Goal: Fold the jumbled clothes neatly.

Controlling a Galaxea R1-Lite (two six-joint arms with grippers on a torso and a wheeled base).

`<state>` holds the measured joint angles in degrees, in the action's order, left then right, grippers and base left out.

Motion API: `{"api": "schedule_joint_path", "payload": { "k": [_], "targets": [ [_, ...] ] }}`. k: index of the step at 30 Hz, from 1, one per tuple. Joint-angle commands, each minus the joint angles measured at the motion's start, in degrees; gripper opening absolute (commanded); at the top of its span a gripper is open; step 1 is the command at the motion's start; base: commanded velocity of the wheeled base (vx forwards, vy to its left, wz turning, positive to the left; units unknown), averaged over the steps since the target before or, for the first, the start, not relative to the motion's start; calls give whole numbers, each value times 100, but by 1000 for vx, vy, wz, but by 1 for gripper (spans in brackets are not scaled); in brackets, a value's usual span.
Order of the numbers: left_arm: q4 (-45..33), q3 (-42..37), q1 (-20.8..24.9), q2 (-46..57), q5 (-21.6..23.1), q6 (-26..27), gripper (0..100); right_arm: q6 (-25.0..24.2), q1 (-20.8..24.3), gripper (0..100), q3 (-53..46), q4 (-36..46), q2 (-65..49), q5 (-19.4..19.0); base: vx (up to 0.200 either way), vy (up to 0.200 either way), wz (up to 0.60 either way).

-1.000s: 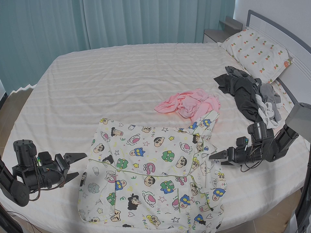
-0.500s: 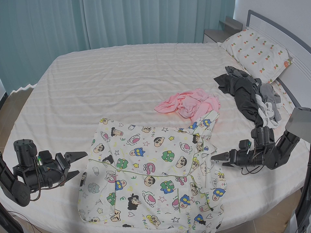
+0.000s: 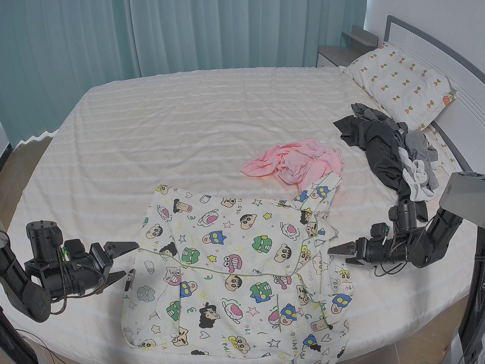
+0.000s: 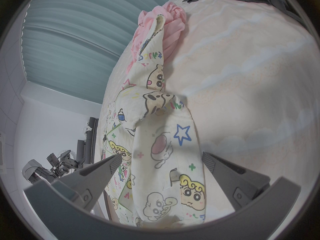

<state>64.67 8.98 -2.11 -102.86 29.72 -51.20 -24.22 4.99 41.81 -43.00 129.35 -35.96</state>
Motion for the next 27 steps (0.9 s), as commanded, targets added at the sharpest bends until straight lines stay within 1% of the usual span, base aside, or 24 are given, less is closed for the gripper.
{"api": "schedule_joint_path", "payload": {
  "k": [1, 10, 11, 17, 27],
  "targets": [
    [46, -2, 0, -111, -1, 5, 100, 5, -6, 100, 37, -42, 116, 1, 0, 0, 0],
    [81, -28, 0, -146, -1, 5, 100, -4, 81, 100, 55, -42, 187, -7, 0, 0, 0],
    [81, -28, 0, -146, -1, 5, 100, -4, 117, 0, 108, -33, 231, -7, 0, 0, 0],
    [81, -28, 0, -146, -1, 5, 100, -276, 117, 0, 99, -42, 204, 1, 0, 0, 0],
    [81, -37, 0, -137, -10, 5, 100, -381, 2, 0, 2, -51, 160, 19, 0, 0, 0]
  ]
}}
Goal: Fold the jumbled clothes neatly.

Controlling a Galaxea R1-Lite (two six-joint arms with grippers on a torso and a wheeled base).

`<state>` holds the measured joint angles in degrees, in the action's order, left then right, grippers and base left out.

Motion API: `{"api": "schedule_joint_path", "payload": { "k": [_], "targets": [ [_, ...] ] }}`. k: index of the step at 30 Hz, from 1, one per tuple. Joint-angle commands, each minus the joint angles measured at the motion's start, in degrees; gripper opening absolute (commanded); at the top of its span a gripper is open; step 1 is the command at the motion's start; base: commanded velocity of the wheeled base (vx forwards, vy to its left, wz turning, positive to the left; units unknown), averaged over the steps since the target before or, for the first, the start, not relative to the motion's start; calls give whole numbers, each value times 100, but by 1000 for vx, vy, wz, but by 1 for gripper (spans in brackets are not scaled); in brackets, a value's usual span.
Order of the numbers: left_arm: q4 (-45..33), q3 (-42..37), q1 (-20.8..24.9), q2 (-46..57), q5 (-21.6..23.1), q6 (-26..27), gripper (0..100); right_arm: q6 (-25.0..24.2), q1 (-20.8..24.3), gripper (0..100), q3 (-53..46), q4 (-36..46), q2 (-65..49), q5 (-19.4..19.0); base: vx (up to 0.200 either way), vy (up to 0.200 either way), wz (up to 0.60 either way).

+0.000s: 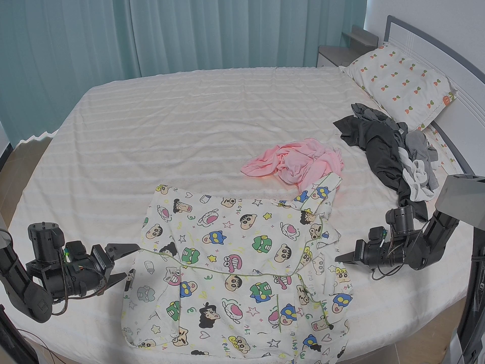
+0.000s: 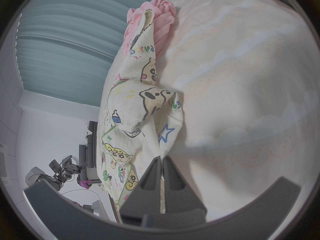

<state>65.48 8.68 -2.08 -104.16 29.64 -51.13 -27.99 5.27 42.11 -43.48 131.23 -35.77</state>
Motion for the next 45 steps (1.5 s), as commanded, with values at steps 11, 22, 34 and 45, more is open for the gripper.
{"api": "schedule_joint_path", "payload": {
  "k": [11, 22, 34, 45],
  "targets": [
    [0, -7, -2, -8, -2, -3, 100, 30, -17, 100, -212, -11, -142, -18, 0, 0, 0],
    [0, -7, -2, -17, -10, -3, 100, 101, -70, 100, -335, 7, -159, 17, 0, 0, 0],
    [0, -7, -20, -17, -19, -11, 100, 1059, -149, 0, -484, 77, -133, -9, 0, 0, 0],
    [0, 2, -20, -17, -19, -3, 100, 1208, -210, 0, -546, 68, -405, 237, 0, 0, 0]
  ]
}}
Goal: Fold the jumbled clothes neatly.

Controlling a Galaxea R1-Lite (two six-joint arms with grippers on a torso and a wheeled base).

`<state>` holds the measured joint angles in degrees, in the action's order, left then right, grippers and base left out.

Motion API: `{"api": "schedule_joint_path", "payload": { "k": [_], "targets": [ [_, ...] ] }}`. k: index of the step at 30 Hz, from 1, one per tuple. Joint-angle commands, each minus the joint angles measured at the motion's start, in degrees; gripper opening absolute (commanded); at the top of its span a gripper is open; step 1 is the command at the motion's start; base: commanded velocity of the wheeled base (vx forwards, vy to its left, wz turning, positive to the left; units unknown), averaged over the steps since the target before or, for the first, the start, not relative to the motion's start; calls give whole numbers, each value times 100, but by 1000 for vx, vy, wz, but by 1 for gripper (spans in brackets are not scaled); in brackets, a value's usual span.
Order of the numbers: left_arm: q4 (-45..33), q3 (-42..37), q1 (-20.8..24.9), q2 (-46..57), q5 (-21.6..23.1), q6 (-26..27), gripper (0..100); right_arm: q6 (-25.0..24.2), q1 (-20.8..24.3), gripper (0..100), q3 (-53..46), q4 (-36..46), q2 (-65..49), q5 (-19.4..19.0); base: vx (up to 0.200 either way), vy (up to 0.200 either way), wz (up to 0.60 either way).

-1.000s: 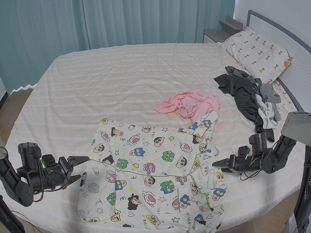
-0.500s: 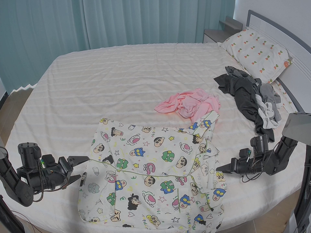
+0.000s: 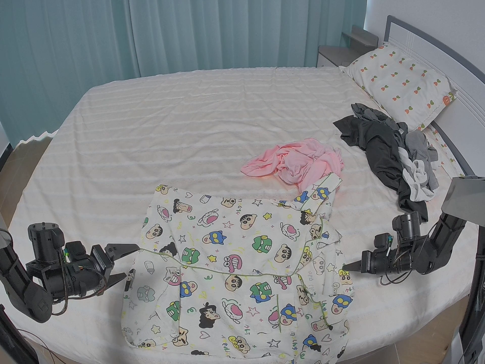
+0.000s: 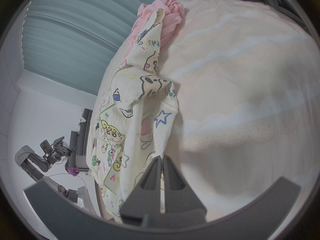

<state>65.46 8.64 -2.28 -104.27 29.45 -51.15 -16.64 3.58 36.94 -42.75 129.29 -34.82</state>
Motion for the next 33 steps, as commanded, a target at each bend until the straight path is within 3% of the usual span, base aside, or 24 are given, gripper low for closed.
{"api": "schedule_joint_path", "payload": {
  "k": [1, 4, 11, 13, 20, 33],
  "targets": [
    [2, 6, -1, -15, -1, 0, 100, 126, -60, 0, -73, -5, -308, 291, 0, 0, 0],
    [2, 15, -1, -24, -18, 9, 100, 293, -68, 0, -125, 4, -502, 713, 0, 0, 0],
    [2, 15, -9, -41, -36, 9, 100, 864, -191, 0, -99, 136, -607, 2286, 0, 0, 0],
    [2, 15, -9, -41, -36, 9, 100, 899, -191, 0, -108, 162, -616, 2497, 0, 0, 0],
    [2, 23, -9, -50, -45, 9, 100, 952, -191, 0, -20, 786, -871, 2989, 0, 0, 0],
    [2, 15, -9, -59, -45, 35, 100, 1005, -191, 0, 112, 830, -880, 3649, 0, 0, 0]
  ]
}}
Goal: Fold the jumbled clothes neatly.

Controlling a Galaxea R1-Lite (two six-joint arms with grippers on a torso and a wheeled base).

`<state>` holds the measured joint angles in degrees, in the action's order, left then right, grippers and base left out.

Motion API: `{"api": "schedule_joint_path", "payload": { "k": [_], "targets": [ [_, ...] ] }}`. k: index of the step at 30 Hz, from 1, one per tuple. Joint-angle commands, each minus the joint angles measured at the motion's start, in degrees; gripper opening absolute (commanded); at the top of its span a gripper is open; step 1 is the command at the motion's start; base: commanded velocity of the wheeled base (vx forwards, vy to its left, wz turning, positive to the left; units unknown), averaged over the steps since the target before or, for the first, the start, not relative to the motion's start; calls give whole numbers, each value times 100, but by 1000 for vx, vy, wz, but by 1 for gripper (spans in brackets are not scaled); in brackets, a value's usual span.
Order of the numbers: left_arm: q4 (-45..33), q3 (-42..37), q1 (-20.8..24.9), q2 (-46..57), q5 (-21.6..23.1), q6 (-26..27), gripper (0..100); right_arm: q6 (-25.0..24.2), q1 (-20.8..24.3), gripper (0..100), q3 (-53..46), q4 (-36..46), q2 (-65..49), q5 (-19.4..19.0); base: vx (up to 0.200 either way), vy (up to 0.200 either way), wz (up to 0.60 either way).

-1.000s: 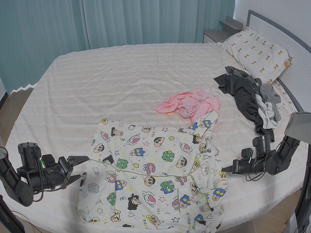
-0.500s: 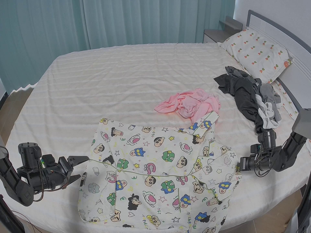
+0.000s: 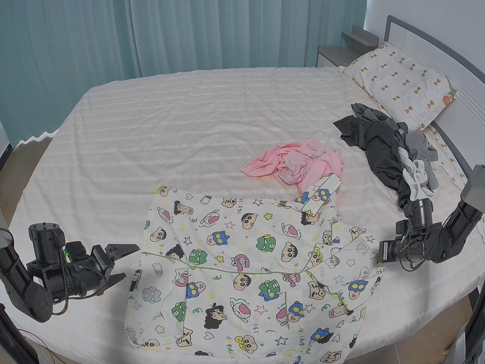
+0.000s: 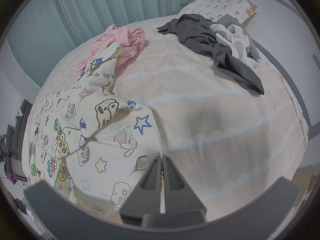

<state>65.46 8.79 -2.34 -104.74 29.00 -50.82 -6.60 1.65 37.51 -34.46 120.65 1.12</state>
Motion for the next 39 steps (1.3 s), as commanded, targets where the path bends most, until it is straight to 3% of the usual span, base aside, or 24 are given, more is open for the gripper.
{"api": "schedule_joint_path", "payload": {
  "k": [1, 8, 9, 12, 14, 15, 16, 17, 18, 20, 24, 32, 39],
  "targets": [
    [2, 0, -3, -11, -9, 2, 100, 0, 2, 0, 63, -8, -6, 99, 0, 0, 0],
    [2, -79, 58, -161, -70, 327, 100, 9, -59, 0, 99, -17, 2, 283, 0, 0, 0],
    [2, -132, 208, -205, -96, 398, 100, 9, -59, 100, 99, -25, 2, 292, 0, 0, 0],
    [-7, -202, 410, -205, -167, 406, 100, 0, -59, 100, 99, -43, -15, 283, 0, 0, 0],
    [-16, -404, 964, -222, -527, 371, 100, 0, -15, 100, 72, -69, -50, 292, 0, 0, 0],
    [-16, -422, 999, -222, -562, 371, 100, 0, -15, 100, 63, -69, -59, 292, 0, 0, 0],
    [-25, -580, 1482, -310, -975, 327, 100, 0, 2, 100, 37, -166, -103, 283, 0, 0, 0],
    [-25, -580, 1482, -310, -975, 327, 100, 0, 2, 100, 37, -184, -112, 283, 0, 0, 0],
    [-16, -633, 1913, -459, -1388, 187, 100, 0, 11, 100, 19, -315, -147, 283, 0, 0, 0],
    [-7, -624, 2361, -662, -2048, -130, 100, -26, 73, 100, -60, -526, -191, 275, 0, 0, 0],
    [-7, -633, 2888, -1119, -2593, -411, 100, -52, 161, 100, -227, -904, -279, 275, 0, 0, 0],
    [-16, -835, 3178, -1127, -2803, -631, 100, -35, 169, 100, -297, -1036, -332, 275, 0, 0, 0],
    [-7, -501, 3205, -1294, -2812, -973, 100, -26, 249, 100, -315, -1036, -376, 275, 0, 0, 0]
  ]
}}
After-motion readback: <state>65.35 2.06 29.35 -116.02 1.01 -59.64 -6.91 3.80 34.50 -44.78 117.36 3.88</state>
